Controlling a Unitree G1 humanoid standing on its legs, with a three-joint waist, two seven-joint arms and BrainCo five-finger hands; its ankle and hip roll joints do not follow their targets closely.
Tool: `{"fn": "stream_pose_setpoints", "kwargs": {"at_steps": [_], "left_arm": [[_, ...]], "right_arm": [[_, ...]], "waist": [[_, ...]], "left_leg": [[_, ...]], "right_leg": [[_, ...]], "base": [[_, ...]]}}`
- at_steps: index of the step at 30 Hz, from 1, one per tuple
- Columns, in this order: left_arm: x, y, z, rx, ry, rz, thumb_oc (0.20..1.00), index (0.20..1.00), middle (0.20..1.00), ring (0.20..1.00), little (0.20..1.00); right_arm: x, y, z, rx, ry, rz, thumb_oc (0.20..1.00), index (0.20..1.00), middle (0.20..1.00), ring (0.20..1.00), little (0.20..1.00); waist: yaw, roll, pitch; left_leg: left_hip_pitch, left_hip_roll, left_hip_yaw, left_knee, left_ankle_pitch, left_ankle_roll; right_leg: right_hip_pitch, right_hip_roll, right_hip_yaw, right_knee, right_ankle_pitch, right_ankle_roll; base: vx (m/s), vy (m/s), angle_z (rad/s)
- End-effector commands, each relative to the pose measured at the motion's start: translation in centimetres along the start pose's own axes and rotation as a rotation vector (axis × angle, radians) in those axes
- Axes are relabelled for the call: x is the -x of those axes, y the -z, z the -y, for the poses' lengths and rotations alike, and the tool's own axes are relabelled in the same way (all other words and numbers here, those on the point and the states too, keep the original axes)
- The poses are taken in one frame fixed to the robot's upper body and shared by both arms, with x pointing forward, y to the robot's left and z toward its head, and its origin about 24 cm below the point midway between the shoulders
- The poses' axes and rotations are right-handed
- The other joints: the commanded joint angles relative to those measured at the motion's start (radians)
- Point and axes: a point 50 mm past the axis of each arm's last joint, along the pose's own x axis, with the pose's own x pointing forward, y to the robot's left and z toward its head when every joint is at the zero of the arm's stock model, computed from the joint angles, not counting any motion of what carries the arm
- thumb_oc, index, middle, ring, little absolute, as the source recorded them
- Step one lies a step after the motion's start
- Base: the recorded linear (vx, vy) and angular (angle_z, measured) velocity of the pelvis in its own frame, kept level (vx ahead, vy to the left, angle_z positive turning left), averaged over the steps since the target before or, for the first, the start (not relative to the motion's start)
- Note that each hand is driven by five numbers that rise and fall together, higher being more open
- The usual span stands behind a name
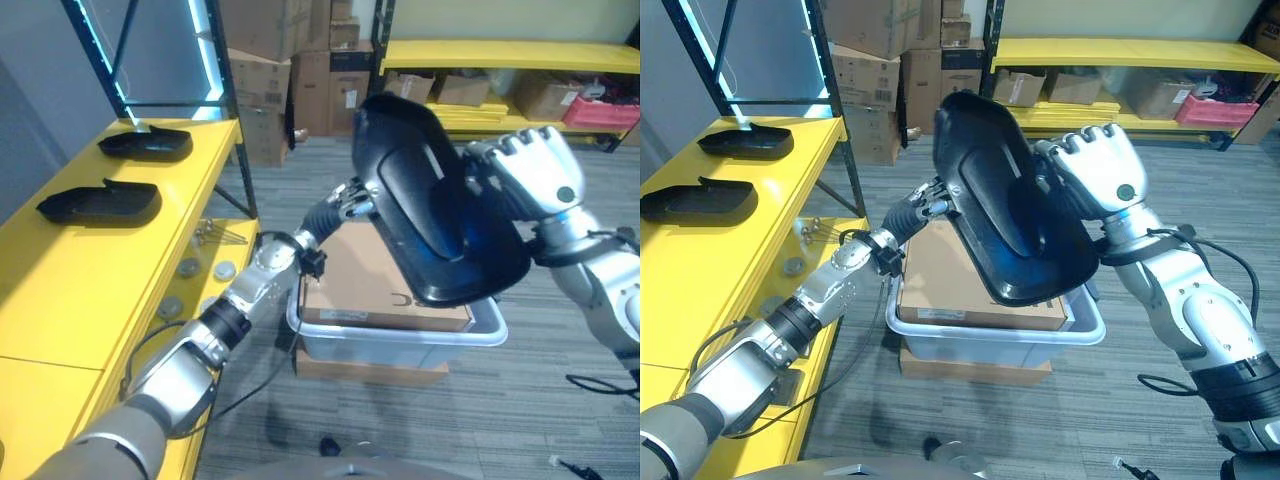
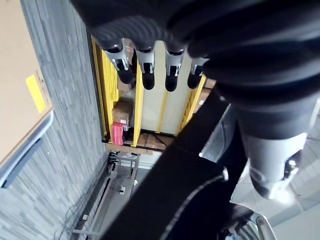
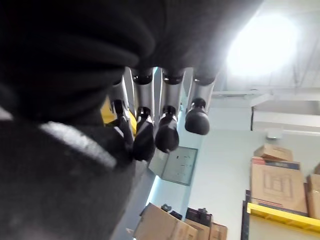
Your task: Move parts from the plastic box to the shelf.
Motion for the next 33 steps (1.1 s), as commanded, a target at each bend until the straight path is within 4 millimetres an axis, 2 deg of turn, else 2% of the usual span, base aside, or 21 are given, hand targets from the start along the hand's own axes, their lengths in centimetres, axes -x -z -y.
{"fn": "stream_pose_setpoints", "kwargs": {"at_steps": [1,9,15,16,17,18,19,23,33], "left_arm": [[-2.1,-3.2,1.7,0.015,0.1,0.087,1.0,1.0,1.0,1.0,1.0],[-2.5,-3.7,2.4,-0.001,0.154,0.082,1.0,1.0,1.0,1.0,1.0],[-2.5,-2.8,3.4,-0.139,0.22,0.024,1.0,1.0,1.0,1.0,1.0],[-2.5,-2.4,3.9,-0.186,0.245,0.008,0.771,0.771,0.771,0.771,0.771],[-2.5,-2.4,3.9,-0.187,0.243,0.009,0.771,0.771,0.771,0.771,0.771],[-2.5,-2.4,4.1,-0.237,0.258,0.01,0.511,0.511,0.511,0.511,0.511],[-2.5,-2.3,4.2,-0.275,0.253,0.008,0.2,0.2,0.2,0.2,0.2],[-2.4,-1.7,5.3,-0.265,0.254,0.032,0.2,0.2,0.2,0.2,0.2],[-2.3,-2.1,5.4,-0.283,0.206,0.096,0.2,0.2,0.2,0.2,0.2]], "right_arm": [[-1.6,1.2,3.2,0.069,0.125,0.017,0.2,0.2,0.2,0.2,0.2],[-2.5,-0.5,3.0,0.031,0.099,0.119,0.2,0.2,0.2,0.2,0.2],[-3.8,-1.8,3.8,0.001,0.138,0.194,0.2,0.2,0.2,0.2,0.2],[-4.1,-2.2,4.0,-0.011,0.15,0.213,0.2,0.2,0.2,0.2,0.2],[-4.1,-2.2,3.9,-0.011,0.151,0.214,0.2,0.2,0.2,0.2,0.2],[-4.3,-2.5,4.0,-0.021,0.159,0.225,0.2,0.2,0.2,0.2,0.2],[-4.5,-2.6,4.0,-0.029,0.162,0.23,0.2,0.2,0.2,0.2,0.2],[-4.5,-3.4,3.8,-0.089,0.194,0.224,0.2,0.2,0.2,0.2,0.2],[-3.3,-4.2,2.4,-0.196,0.206,0.166,0.2,0.2,0.2,0.2,0.2]], "waist": [[0.061,0.009,-0.039],[0.062,0.005,-0.038],[0.072,0.007,-0.036],[0.077,0.007,-0.035],[0.076,0.007,-0.035],[0.079,0.008,-0.035],[0.08,0.008,-0.034],[0.087,0.006,-0.027],[0.096,0.002,-0.024]], "left_leg": [[0.133,0.087,0.023,-0.023,-0.043,-0.09],[0.124,0.09,0.019,-0.017,-0.041,-0.091],[0.115,0.092,0.017,-0.008,-0.04,-0.092],[0.113,0.092,0.016,-0.007,-0.04,-0.092],[0.113,0.092,0.016,-0.007,-0.04,-0.092],[0.112,0.092,0.016,-0.005,-0.039,-0.091],[0.11,0.092,0.015,-0.004,-0.04,-0.091],[0.101,0.095,0.011,0.002,-0.044,-0.089],[0.088,0.096,0.005,0.01,-0.045,-0.089]], "right_leg": [[-0.055,-0.013,-0.027,0.162,-0.181,0.17],[-0.061,-0.016,-0.03,0.168,-0.179,0.17],[-0.067,-0.018,-0.031,0.173,-0.175,0.17],[-0.068,-0.018,-0.03,0.174,-0.174,0.17],[-0.068,-0.018,-0.03,0.174,-0.174,0.17],[-0.068,-0.019,-0.03,0.174,-0.173,0.17],[-0.069,-0.02,-0.03,0.174,-0.173,0.17],[-0.073,-0.021,-0.031,0.175,-0.173,0.17],[-0.078,-0.023,-0.032,0.174,-0.173,0.17]], "base": [[0.0,0.0,0.0],[0.0,0.0,0.0],[0.0,0.001,-0.01],[0.0,0.0,0.0],[0.0,0.0,0.0],[0.0,0.0,0.0],[0.0,0.0,0.0],[0.0,0.0,0.0],[0.0,0.0,0.0]]}}
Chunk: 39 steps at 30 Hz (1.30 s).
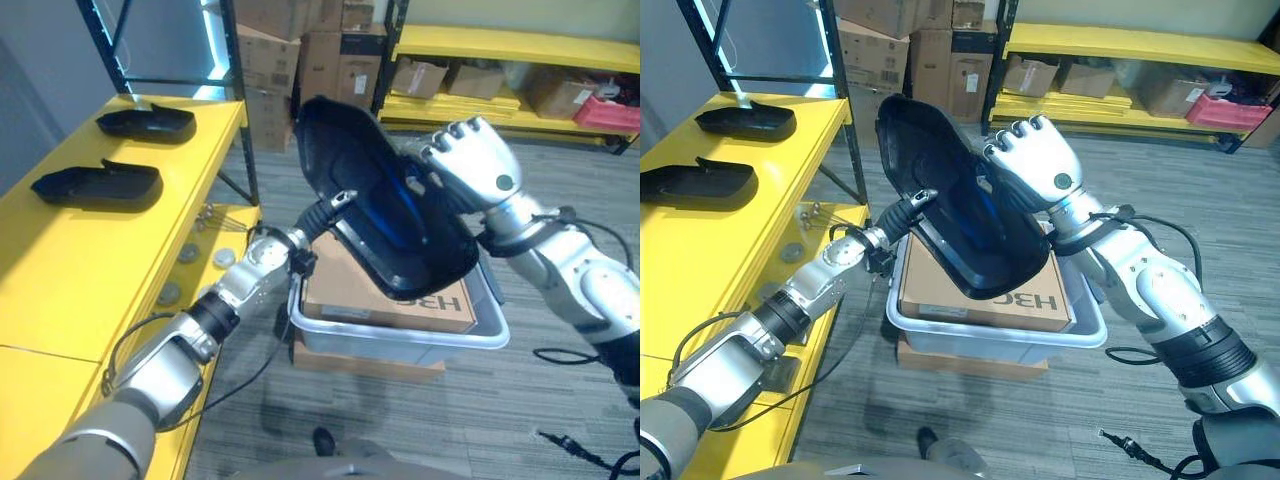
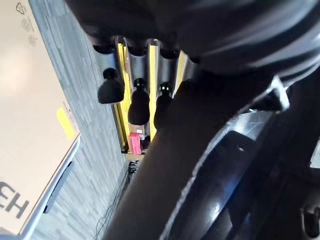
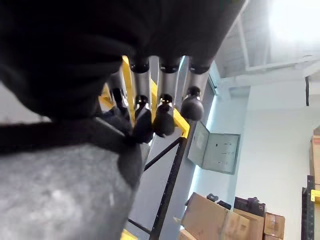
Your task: Move parts from the plastic box to the shelf.
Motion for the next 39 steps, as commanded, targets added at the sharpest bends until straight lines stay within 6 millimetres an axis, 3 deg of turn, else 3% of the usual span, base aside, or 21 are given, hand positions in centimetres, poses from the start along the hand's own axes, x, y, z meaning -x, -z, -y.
{"fn": "stream_pose_setpoints", "kwargs": {"at_steps": [1,7,10,11,12,14,16,20,24,29,34,35,36,39], "left_arm": [[-2.7,-4.8,5.9,-0.099,0.19,0.237,0.2,0.2,0.2,0.2,0.2],[-2.5,-5.3,5.7,-0.094,0.166,0.272,0.2,0.2,0.2,0.2,0.2],[-1.8,-6.3,4.5,-0.119,0.094,0.351,0.2,0.2,0.2,0.2,0.2],[-1.5,-6.7,4.2,-0.179,0.079,0.376,0.2,0.2,0.2,0.2,0.2],[-1.3,-6.8,3.8,-0.227,0.062,0.383,0.2,0.2,0.2,0.2,0.2],[-0.8,-6.9,2.9,-0.307,0.014,0.403,0.2,0.2,0.2,0.2,0.2],[0.0,-7.1,1.5,-0.511,-0.08,0.424,0.2,0.2,0.2,0.2,0.2],[1.0,-6.9,-0.1,-0.662,-0.174,0.429,0.2,0.2,0.2,0.2,0.2],[2.5,-5.1,-3.1,-0.874,-0.305,0.345,0.2,0.2,0.2,0.2,0.2],[4.4,-3.2,-5.4,-0.996,-0.421,0.263,0.2,0.2,0.2,0.2,0.2],[6.1,-2.2,-6.5,-1.039,-0.476,0.231,0.2,0.2,0.2,0.2,0.2],[6.7,-2.2,-6.7,-1.06,-0.488,0.235,0.2,0.2,0.2,0.2,0.2],[9.1,-2.5,-7.1,-1.061,-0.542,0.266,0.2,0.2,0.2,0.2,0.2],[10.9,-2.1,-7.0,-1.019,-0.576,0.271,0.2,0.2,0.2,0.2,0.2]], "right_arm": [[-0.6,-1.2,2.4,-0.081,0.165,0.036,0.2,0.2,0.2,0.2,0.2],[-0.4,-1.4,2.2,-0.113,0.177,0.021,0.2,0.2,0.2,0.2,0.2],[0.4,-1.5,1.9,-0.185,0.174,-0.01,0.2,0.2,0.2,0.2,0.2],[0.6,-1.6,1.8,-0.215,0.172,-0.018,0.871,0.871,0.871,0.871,0.871],[1.0,-1.7,1.8,-0.256,0.18,-0.031,1.0,1.0,1.0,1.0,1.0],[2.0,-1.7,1.6,-0.377,0.197,-0.088,1.0,1.0,1.0,1.0,1.0],[3.9,-1.7,0.8,-0.551,0.248,-0.214,1.0,1.0,1.0,1.0,1.0],[5.8,-1.7,-0.3,-0.681,0.281,-0.335,1.0,1.0,1.0,1.0,1.0],[8.3,-2.1,-1.2,-0.823,0.282,-0.446,1.0,1.0,1.0,1.0,1.0],[10.5,-2.7,-1.6,-0.927,0.259,-0.518,1.0,1.0,1.0,1.0,1.0],[11.6,-3.2,-2.2,-1.001,0.238,-0.569,1.0,1.0,1.0,1.0,1.0],[11.8,-3.3,-2.3,-1.023,0.233,-0.576,1.0,1.0,1.0,1.0,1.0],[12.5,-3.9,-2.1,-1.147,0.255,-0.588,1.0,1.0,1.0,1.0,1.0],[13.0,-4.4,-2.4,-1.268,0.275,-0.614,1.0,1.0,1.0,1.0,1.0]], "waist": [[0.064,0.032,-0.049],[0.065,0.032,-0.048],[0.064,0.03,-0.043],[0.063,0.031,-0.042],[0.063,0.032,-0.043],[0.061,0.032,-0.041],[0.054,0.037,-0.036],[0.046,0.043,-0.033],[0.03,0.051,-0.033],[0.019,0.055,-0.026],[0.015,0.06,-0.023],[0.015,0.061,-0.021],[0.019,0.064,-0.017],[0.023,0.066,-0.018]], "left_leg": [[0.09,0.102,-0.003,0.027,-0.052,-0.087],[0.088,0.103,-0.003,0.029,-0.052,-0.087],[0.084,0.103,-0.002,0.034,-0.054,-0.087],[0.083,0.103,-0.003,0.032,-0.053,-0.088],[0.082,0.103,-0.003,0.032,-0.054,-0.088],[0.079,0.104,-0.003,0.036,-0.054,-0.087],[0.076,0.105,-0.006,0.037,-0.054,-0.088],[0.075,0.107,-0.004,0.038,-0.053,-0.089],[0.081,0.109,0.003,0.043,-0.055,-0.091],[0.083,0.114,0.01,0.053,-0.054,-0.095],[0.082,0.117,0.011,0.057,-0.05,-0.098],[0.08,0.119,0.012,0.057,-0.048,-0.099],[0.076,0.125,0.011,0.055,-0.042,-0.103],[0.074,0.129,0.008,0.056,-0.04,-0.104]], "right_leg": [[-0.059,-0.025,-0.032,0.171,-0.173,0.17],[-0.064,-0.025,-0.034,0.174,-0.173,0.17],[-0.069,-0.026,-0.032,0.175,-0.174,0.17],[-0.07,-0.026,-0.031,0.173,-0.174,0.17],[-0.07,-0.026,-0.03,0.173,-0.175,0.17],[-0.072,-0.026,-0.028,0.174,-0.176,0.17],[-0.075,-0.026,-0.027,0.176,-0.18,0.17],[-0.077,-0.026,-0.028,0.179,-0.185,0.168],[-0.082,-0.021,-0.028,0.189,-0.192,0.16],[-0.088,-0.018,-0.029,0.203,-0.202,0.153],[-0.095,-0.017,-0.034,0.21,-0.208,0.148],[-0.096,-0.017,-0.035,0.21,-0.209,0.146],[-0.098,-0.017,-0.038,0.213,-0.215,0.139],[-0.1,-0.017,-0.043,0.218,-0.22,0.133]], "base": [[0.0,0.0,0.0],[0.0,0.0,0.0],[-0.01,-0.043,-0.01],[0.0,0.0,0.0],[0.0,-0.035,-0.03],[0.0,-0.049,0.0],[-0.01,-0.044,0.01],[-0.01,-0.011,0.01],[0.0,-0.019,-0.03],[-0.01,-0.045,-0.03],[-0.01,-0.042,0.0],[-0.03,-0.084,-0.03],[-0.03,-0.108,-0.05],[-0.01,-0.064,0.04]]}}
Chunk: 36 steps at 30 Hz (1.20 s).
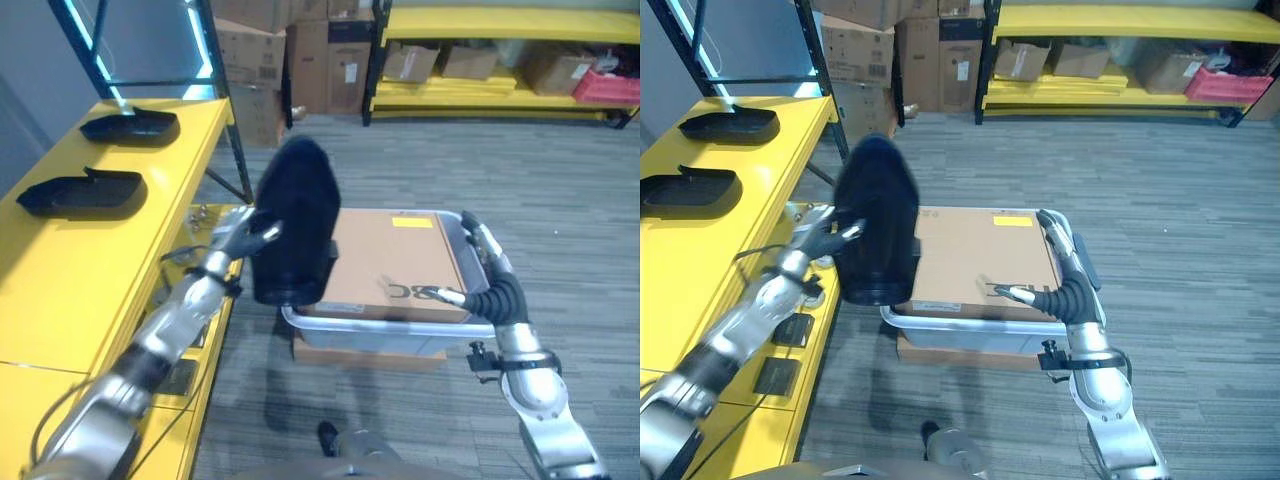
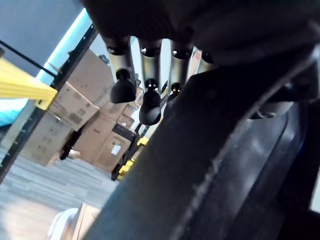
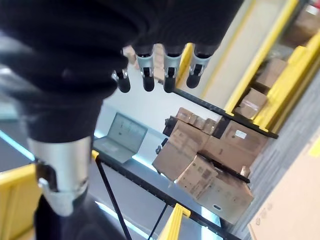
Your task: Move parts from the plastic box to the shelf.
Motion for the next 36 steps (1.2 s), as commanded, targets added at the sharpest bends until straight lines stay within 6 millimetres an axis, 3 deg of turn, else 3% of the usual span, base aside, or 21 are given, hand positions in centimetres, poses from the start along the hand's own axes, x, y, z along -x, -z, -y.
{"fn": "stream_pose_setpoints", "kwargs": {"at_steps": [1,9,12,13,17,18,19,20,22,24,25,26,29,31,34,36], "left_arm": [[-1.3,-1.3,-2.5,0.025,-0.131,0.111,0.2,0.2,0.2,0.2,0.2],[-0.2,-3.2,-4.7,0.053,-0.188,0.231,0.2,0.2,0.2,0.2,0.2],[0.7,-4.3,-5.8,0.094,-0.218,0.281,0.2,0.2,0.2,0.2,0.2],[1.7,-5.0,-6.5,0.14,-0.255,0.315,0.2,0.2,0.2,0.2,0.2],[2.5,-5.7,-7.2,0.164,-0.285,0.34,0.2,0.2,0.2,0.2,0.2],[2.4,-5.8,-7.2,0.173,-0.294,0.345,0.2,0.2,0.2,0.2,0.2],[2.2,-6.2,-7.3,0.192,-0.293,0.367,0.2,0.2,0.2,0.2,0.2],[2.2,-6.2,-7.3,0.192,-0.292,0.367,0.2,0.2,0.2,0.2,0.2],[2.4,-6.3,-7.4,0.202,-0.287,0.369,0.2,0.2,0.2,0.2,0.2],[3.0,-6.0,-7.6,0.2,-0.281,0.356,0.2,0.2,0.2,0.2,0.2],[3.4,-5.7,-7.7,0.204,-0.276,0.335,0.2,0.2,0.2,0.2,0.2],[3.4,-5.7,-7.7,0.204,-0.277,0.335,0.2,0.2,0.2,0.2,0.2],[3.5,-5.5,-7.8,0.188,-0.271,0.319,0.2,0.2,0.2,0.2,0.2],[3.4,-5.6,-8.0,0.168,-0.264,0.323,0.2,0.2,0.2,0.2,0.2],[2.9,-6.2,-8.0,0.128,-0.251,0.363,0.2,0.2,0.2,0.2,0.2],[2.8,-6.0,-8.0,0.1,-0.243,0.358,0.2,0.2,0.2,0.2,0.2]], "right_arm": [[-0.5,-2.1,0.8,-0.149,-0.003,0.12,1.0,1.0,1.0,1.0,1.0],[-2.1,-2.5,-0.1,-0.226,-0.042,0.161,1.0,1.0,1.0,1.0,1.0],[-2.8,-2.8,-0.5,-0.234,-0.07,0.181,1.0,1.0,1.0,1.0,1.0],[-3.5,-3.1,-0.9,-0.244,-0.101,0.205,1.0,1.0,1.0,1.0,1.0],[-4.6,-3.7,-1.4,-0.233,-0.121,0.245,1.0,1.0,1.0,1.0,1.0],[-4.9,-3.6,-1.4,-0.223,-0.116,0.241,1.0,1.0,1.0,1.0,1.0],[-4.9,-3.3,-1.1,-0.211,-0.089,0.227,1.0,1.0,1.0,1.0,1.0],[-4.9,-3.3,-1.1,-0.211,-0.088,0.227,1.0,1.0,1.0,1.0,1.0],[-4.8,-3.4,-0.9,-0.188,-0.079,0.233,1.0,1.0,1.0,1.0,1.0],[-4.6,-3.7,-0.7,-0.177,-0.089,0.246,1.0,1.0,1.0,1.0,1.0],[-4.4,-3.8,-0.6,-0.171,-0.097,0.248,1.0,1.0,1.0,1.0,1.0],[-4.4,-3.8,-0.6,-0.171,-0.097,0.248,1.0,1.0,1.0,1.0,1.0],[-3.9,-3.5,-0.7,-0.201,-0.104,0.219,1.0,1.0,1.0,1.0,1.0],[-3.6,-3.0,-0.6,-0.212,-0.099,0.192,1.0,1.0,1.0,1.0,1.0],[-3.3,-2.6,-0.5,-0.21,-0.083,0.169,1.0,1.0,1.0,1.0,1.0],[-3.0,-2.3,-0.6,-0.216,-0.077,0.151,1.0,1.0,1.0,1.0,1.0]], "waist": [[0.034,0.029,-0.032],[0.061,0.031,-0.027],[0.094,0.027,-0.016],[0.138,0.022,-0.003],[0.179,-0.002,0.021],[0.183,-0.01,0.029],[0.162,-0.021,0.034],[0.159,-0.019,0.031],[0.144,-0.028,0.041],[0.16,-0.034,0.05],[0.175,-0.037,0.053],[0.173,-0.037,0.053],[0.18,-0.038,0.047],[0.175,-0.034,0.04],[0.155,-0.021,0.023],[0.166,-0.033,0.015]], "left_leg": [[0.089,0.128,-0.008,0.06,-0.054,-0.087],[0.083,0.152,-0.038,0.1,-0.045,-0.09],[0.062,0.178,-0.088,0.119,-0.008,-0.096],[0.047,0.186,-0.129,0.108,0.013,-0.101],[-0.021,0.202,-0.205,0.091,0.031,-0.109],[-0.048,0.216,-0.191,0.113,0.037,-0.107],[-0.085,0.252,-0.078,0.16,0.044,-0.096],[-0.094,0.255,-0.083,0.168,0.04,-0.096],[-0.075,0.278,0.042,0.228,0.002,-0.083],[-0.067,0.258,0.05,0.306,-0.047,-0.075],[-0.06,0.219,0.001,0.357,-0.081,-0.073],[-0.061,0.22,-0.001,0.358,-0.082,-0.073],[-0.021,0.167,-0.06,0.384,-0.11,-0.076],[0.015,0.137,-0.076,0.367,-0.117,-0.08],[0.086,0.114,-0.014,0.261,-0.146,-0.077],[0.074,0.079,-0.047,0.186,-0.172,-0.069]], "right_leg": [[-0.01,-0.033,-0.043,0.087,-0.151,0.161],[-0.003,-0.023,-0.059,0.128,-0.181,0.137],[0.007,-0.022,-0.094,0.148,-0.194,0.109],[0.012,-0.031,-0.119,0.157,-0.209,0.096],[0.022,-0.07,-0.209,0.171,-0.233,0.078],[0.027,-0.088,-0.237,0.186,-0.249,0.074],[0.024,-0.112,-0.298,0.205,-0.249,0.066],[0.021,-0.111,-0.302,0.205,-0.249,0.065],[0.031,-0.135,-0.358,0.198,-0.24,0.066],[0.051,-0.144,-0.381,0.156,-0.216,0.066],[0.07,-0.15,-0.41,0.114,-0.197,0.065],[0.071,-0.15,-0.412,0.114,-0.197,0.065],[0.081,-0.155,-0.463,0.072,-0.17,0.064],[0.077,-0.155,-0.495,0.057,-0.162,0.063],[0.061,-0.171,-0.555,0.042,-0.14,0.076],[0.06,-0.191,-0.569,0.031,-0.094,0.099]], "base": [[0.0,-0.085,0.09],[0.02,-0.091,0.1],[-0.02,-0.155,0.5],[-0.06,-0.13,0.69],[-0.1,-0.166,0.76],[-0.18,-0.251,1.65],[-0.12,-0.181,1.8],[-0.13,-0.152,2.3],[-0.09,-0.058,3.26],[-0.1,-0.028,1.67],[-0.07,-0.016,0.43],[-0.06,-0.011,0.38],[-0.06,0.023,0.54],[-0.1,0.062,0.35],[-0.11,0.183,0.74],[-0.08,0.268,0.91]]}}
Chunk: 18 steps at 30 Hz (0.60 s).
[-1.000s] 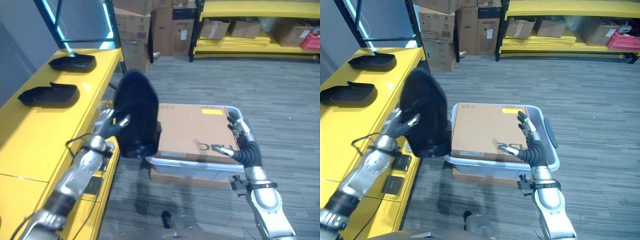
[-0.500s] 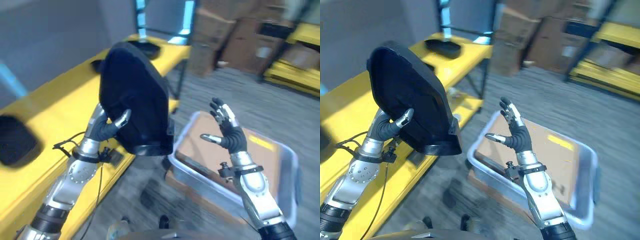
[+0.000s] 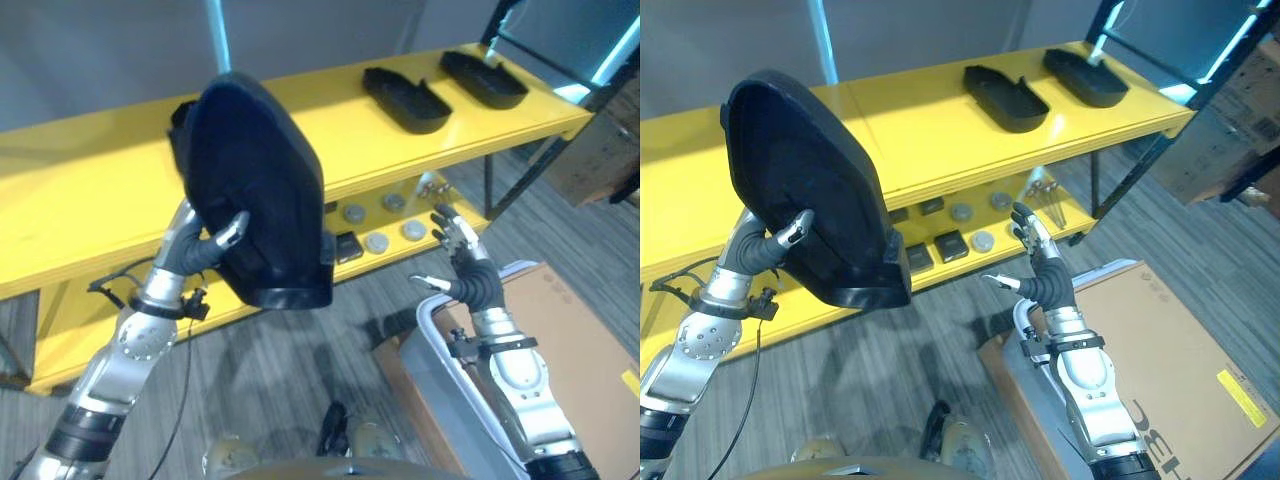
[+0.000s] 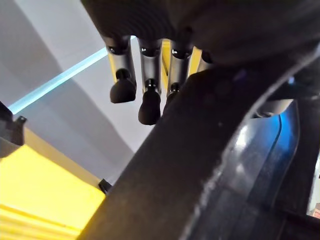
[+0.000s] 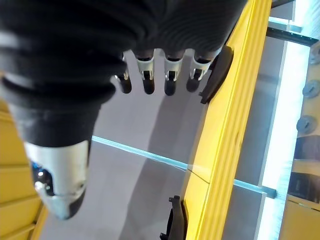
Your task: Move parts from the plastic box to the shelf.
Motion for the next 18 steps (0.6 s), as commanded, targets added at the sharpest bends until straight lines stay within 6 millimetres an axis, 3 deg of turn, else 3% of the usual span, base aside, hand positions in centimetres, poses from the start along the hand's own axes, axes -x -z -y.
{"fn": "stream_pose_setpoints", "kwargs": {"at_steps": [1,4,9,12,13,14,16,17,18], "left_arm": [[-1.3,-1.4,-2.1,-0.053,-0.073,0.114,0.2,0.2,0.2,0.2,0.2],[-1.2,-1.3,-2.2,-0.054,-0.072,0.107,0.2,0.2,0.2,0.2,0.2],[-0.4,-0.7,-3.1,-0.1,-0.082,0.073,0.2,0.2,0.2,0.2,0.2],[-0.5,-0.8,-3.4,-0.124,-0.076,0.082,0.2,0.2,0.2,0.2,0.2],[-0.8,-0.8,-3.4,-0.127,-0.075,0.093,0.2,0.2,0.2,0.2,0.2],[-1.6,-0.9,-2.9,-0.123,-0.057,0.12,0.2,0.2,0.2,0.2,0.2],[-1.7,-0.9,-2.9,-0.123,-0.056,0.122,0.2,0.2,0.2,0.2,0.2],[-2.3,-1.1,-2.4,-0.102,-0.03,0.145,0.2,0.2,0.2,0.2,0.2],[-2.3,-1.1,-2.3,-0.102,-0.029,0.146,0.2,0.2,0.2,0.2,0.2]], "right_arm": [[-0.7,-2.2,0.1,-0.047,0.021,0.132,1.0,1.0,1.0,1.0,1.0],[-0.8,-2.1,-0.1,-0.058,0.02,0.13,1.0,1.0,1.0,1.0,1.0],[-1.4,-1.6,-2.0,-0.125,-0.01,0.125,1.0,1.0,1.0,1.0,1.0],[-1.5,-1.2,-2.6,-0.155,-0.018,0.113,1.0,1.0,1.0,1.0,1.0],[-1.4,-1.0,-2.8,-0.165,-0.012,0.106,1.0,1.0,1.0,1.0,1.0],[-1.0,-0.7,-2.7,-0.176,0.007,0.085,1.0,1.0,1.0,1.0,1.0],[-1.0,-0.7,-2.7,-0.176,0.008,0.086,1.0,1.0,1.0,1.0,1.0],[-0.5,-0.6,-2.1,-0.157,0.024,0.073,1.0,1.0,1.0,1.0,1.0],[-0.5,-0.6,-2.1,-0.157,0.025,0.073,1.0,1.0,1.0,1.0,1.0]], "waist": [[0.031,-0.016,-0.063],[0.034,-0.024,-0.059],[0.084,-0.076,-0.032],[0.089,-0.086,-0.019],[0.083,-0.086,-0.014],[0.061,-0.077,-0.006],[0.063,-0.079,-0.007],[0.061,-0.068,-0.001],[0.062,-0.068,-0.002]], "left_leg": [[0.147,-0.091,-0.073,-0.121,-0.02,-0.01],[0.148,-0.104,-0.084,-0.144,-0.031,0.001],[0.113,-0.165,-0.135,-0.201,-0.017,0.046],[0.102,-0.175,-0.134,-0.207,-0.01,0.054],[0.095,-0.176,-0.137,-0.21,-0.005,0.055],[0.08,-0.183,-0.175,-0.21,-0.003,0.056],[0.076,-0.185,-0.173,-0.21,0.002,0.056],[0.063,-0.195,-0.219,-0.21,0.006,0.068],[0.062,-0.196,-0.218,-0.211,0.007,0.068]], "right_leg": [[0.072,0.045,0.06,-0.031,-0.082,0.146],[0.066,0.038,0.061,-0.03,-0.071,0.154],[0.036,0.035,0.131,-0.069,0.014,0.205],[0.028,0.03,0.165,-0.079,0.029,0.224],[0.02,0.036,0.195,-0.08,0.033,0.235],[0.003,0.092,0.332,-0.075,0.034,0.244],[0.0,0.092,0.334,-0.079,0.04,0.244],[0.02,0.124,0.439,-0.084,0.011,0.244],[0.019,0.123,0.44,-0.085,0.012,0.244]], "base": [[-0.05,0.11,0.56],[-0.1,0.133,0.29],[-0.18,0.205,-0.08],[-0.12,0.132,-0.1],[-0.17,0.143,0.0],[-0.12,0.09,0.02],[-0.06,0.07,0.72],[-0.04,0.093,1.11],[-0.07,0.185,0.59]]}}
